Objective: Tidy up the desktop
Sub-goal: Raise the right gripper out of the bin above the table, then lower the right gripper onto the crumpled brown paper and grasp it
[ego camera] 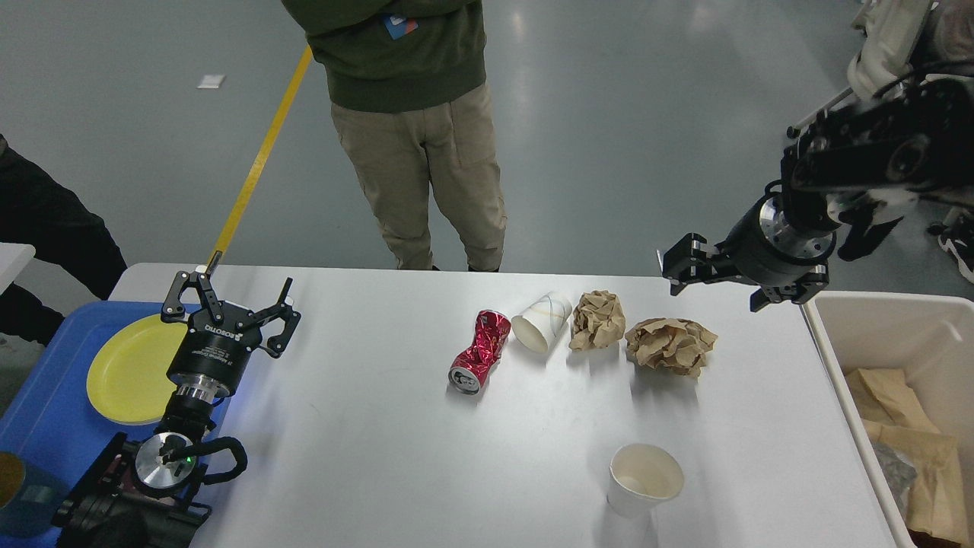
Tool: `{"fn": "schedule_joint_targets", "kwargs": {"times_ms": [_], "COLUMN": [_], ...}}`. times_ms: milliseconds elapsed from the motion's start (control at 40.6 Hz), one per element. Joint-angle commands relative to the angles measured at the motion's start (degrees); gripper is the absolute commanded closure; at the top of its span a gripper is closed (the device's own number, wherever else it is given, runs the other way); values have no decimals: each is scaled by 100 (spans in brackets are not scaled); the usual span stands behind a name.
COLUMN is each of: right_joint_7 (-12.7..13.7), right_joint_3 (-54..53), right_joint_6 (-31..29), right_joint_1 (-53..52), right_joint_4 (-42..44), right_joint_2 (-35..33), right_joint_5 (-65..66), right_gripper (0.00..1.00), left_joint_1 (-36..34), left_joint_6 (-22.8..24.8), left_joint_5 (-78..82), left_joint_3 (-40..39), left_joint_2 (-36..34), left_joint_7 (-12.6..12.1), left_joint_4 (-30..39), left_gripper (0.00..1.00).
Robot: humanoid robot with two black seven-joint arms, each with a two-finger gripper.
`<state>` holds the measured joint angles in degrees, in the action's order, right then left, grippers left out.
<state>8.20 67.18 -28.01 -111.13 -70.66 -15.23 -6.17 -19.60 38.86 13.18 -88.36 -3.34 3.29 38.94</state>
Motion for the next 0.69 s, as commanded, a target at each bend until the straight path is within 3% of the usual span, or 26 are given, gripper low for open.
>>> {"fn": "schedule_joint_targets", "kwargs": {"times_ms": [0,74,148,246,394,665], "right_joint_7": [6,32,50,50,137,235], "right_joint_3": [-117,-178,-616,-925,-1093,-1611], "right_joint_6": [50,51,208,270,1051,1228], "right_joint_1": [1154,1602,2584,3298,3616,4117], "right_joint_4": [1070,1492,2465,3100,3129,3251], "right_joint_2": [20,29,29,142,275,222], "right_joint_5": [-542,-735,-1900,-2930,-3750,-3856], "right_gripper": [0,0,0,0,4,0], "left_joint_1": [0,0,0,0,0,0], "left_joint_6": [8,8,8,8,8,8], "left_joint_5": [0,0,0,0,0,0], "left_joint_3": [3,3,3,3,3,3], "left_joint_2": [0,0,-9,0,-9,-9], "left_joint_7": [-3,-3,-3,-3,-3,-3], "left_joint_4": [0,0,0,0,0,0], "left_gripper": [4,4,4,4,4,4]}}
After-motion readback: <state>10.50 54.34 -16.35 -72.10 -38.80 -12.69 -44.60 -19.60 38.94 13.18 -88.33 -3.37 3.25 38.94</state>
